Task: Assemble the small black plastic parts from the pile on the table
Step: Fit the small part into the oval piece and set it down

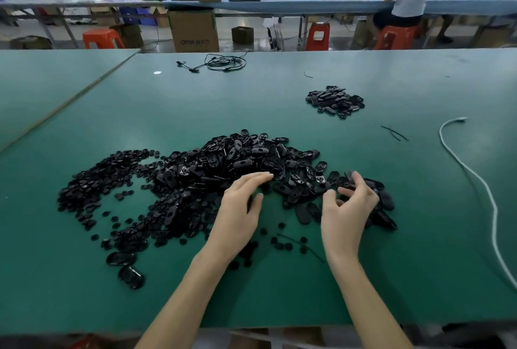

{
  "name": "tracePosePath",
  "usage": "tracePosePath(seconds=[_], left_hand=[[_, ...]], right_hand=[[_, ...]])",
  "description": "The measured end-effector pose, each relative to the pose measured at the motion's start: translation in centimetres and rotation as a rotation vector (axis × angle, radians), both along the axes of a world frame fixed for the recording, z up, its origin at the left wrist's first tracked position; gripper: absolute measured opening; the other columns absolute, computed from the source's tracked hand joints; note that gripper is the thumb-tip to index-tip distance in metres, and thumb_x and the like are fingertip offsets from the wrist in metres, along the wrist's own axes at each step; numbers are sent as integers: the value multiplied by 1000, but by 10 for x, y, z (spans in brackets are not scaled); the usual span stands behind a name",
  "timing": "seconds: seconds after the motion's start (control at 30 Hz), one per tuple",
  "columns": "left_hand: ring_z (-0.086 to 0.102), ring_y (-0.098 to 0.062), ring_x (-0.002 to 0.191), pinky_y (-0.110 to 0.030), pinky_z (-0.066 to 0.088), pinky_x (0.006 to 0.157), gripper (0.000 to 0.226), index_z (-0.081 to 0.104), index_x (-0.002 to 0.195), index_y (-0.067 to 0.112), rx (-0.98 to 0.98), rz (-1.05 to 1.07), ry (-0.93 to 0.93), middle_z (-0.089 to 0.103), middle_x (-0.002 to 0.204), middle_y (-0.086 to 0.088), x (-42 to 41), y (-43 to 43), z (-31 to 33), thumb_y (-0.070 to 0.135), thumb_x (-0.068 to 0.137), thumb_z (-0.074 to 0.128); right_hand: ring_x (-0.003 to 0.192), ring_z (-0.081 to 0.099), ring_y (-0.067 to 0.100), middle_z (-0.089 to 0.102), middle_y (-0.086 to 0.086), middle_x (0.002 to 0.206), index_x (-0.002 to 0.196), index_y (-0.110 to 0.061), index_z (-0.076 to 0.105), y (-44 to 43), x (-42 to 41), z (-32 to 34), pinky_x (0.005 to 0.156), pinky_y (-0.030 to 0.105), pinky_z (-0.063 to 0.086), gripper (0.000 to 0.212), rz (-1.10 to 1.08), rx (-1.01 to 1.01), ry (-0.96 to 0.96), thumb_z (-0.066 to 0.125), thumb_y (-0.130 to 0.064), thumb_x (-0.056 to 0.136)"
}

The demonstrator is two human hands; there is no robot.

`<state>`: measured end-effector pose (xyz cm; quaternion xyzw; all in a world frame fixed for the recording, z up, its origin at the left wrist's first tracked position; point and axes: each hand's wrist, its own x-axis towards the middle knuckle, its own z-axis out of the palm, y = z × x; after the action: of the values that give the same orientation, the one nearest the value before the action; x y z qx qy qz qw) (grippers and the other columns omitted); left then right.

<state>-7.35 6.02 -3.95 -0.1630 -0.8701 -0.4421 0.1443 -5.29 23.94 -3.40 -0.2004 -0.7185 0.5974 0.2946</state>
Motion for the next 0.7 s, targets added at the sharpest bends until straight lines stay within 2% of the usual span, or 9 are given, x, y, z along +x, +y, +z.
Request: tracePosePath(seconds=[0.07,0.13,0.2,0.27,0.33,0.4,0.5,0.63,0.7], left_hand=[[24,1,153,-27,16,126,52,45,156,28,-239,-85,17,40,161,17,0,5,-3,7,108,50],[3,6,156,-25,-1,126,54,29,163,32,-426,-136,9,21,168,22,0,8,-7,17,112,41],[0,6,156,-28,-7,126,51,29,163,34,-492,-136,8,20,168,24,-1,8,-10,23,113,36],[12,3,156,-31,-5,126,47,40,158,32,-457,-116,30,34,163,22,0,8,-9,23,113,40],[35,-4,147,-30,3,123,40,54,149,30,-404,-81,87,52,147,16,2,8,-8,23,110,50],[47,-10,128,-30,13,116,34,64,139,28,-389,-36,142,60,126,11,3,8,-7,25,105,60],[49,-16,119,-28,16,107,32,68,133,25,-371,-6,134,60,116,6,2,8,-6,26,101,66],[54,-17,110,-21,23,102,26,72,123,20,-242,33,107,61,110,7,3,6,-2,10,100,67],[58,-10,104,-17,37,99,22,76,110,17,-56,55,42,60,106,5,4,4,2,1,99,66]], right_hand=[[104,51,-5,29,1,137,154,-9,37,1,0,-1,86,27,55,58,-4,-10,-59,57,-1,100],[106,53,9,24,6,149,158,-7,31,0,-1,-1,96,40,55,65,0,-1,-78,58,1,99],[109,57,18,21,9,155,160,-8,29,-1,-1,0,99,44,53,69,6,17,-73,57,5,98],[130,48,23,17,8,159,159,-8,33,-2,0,0,103,39,51,69,14,87,-42,56,7,96],[136,44,19,23,4,159,154,-11,43,-4,1,1,105,31,48,61,48,169,-1,58,4,98],[133,48,19,38,0,147,142,-13,58,-7,1,0,107,33,48,46,129,257,21,62,-1,98],[129,47,14,50,-4,131,124,-15,70,-11,2,-2,106,37,49,28,266,415,21,66,-7,98],[115,49,5,58,-10,114,112,-18,74,-14,3,-3,97,13,44,20,393,545,45,71,-8,96],[106,55,5,61,-13,106,111,-20,73,-15,3,-4,93,13,45,21,481,538,53,74,-9,94]])
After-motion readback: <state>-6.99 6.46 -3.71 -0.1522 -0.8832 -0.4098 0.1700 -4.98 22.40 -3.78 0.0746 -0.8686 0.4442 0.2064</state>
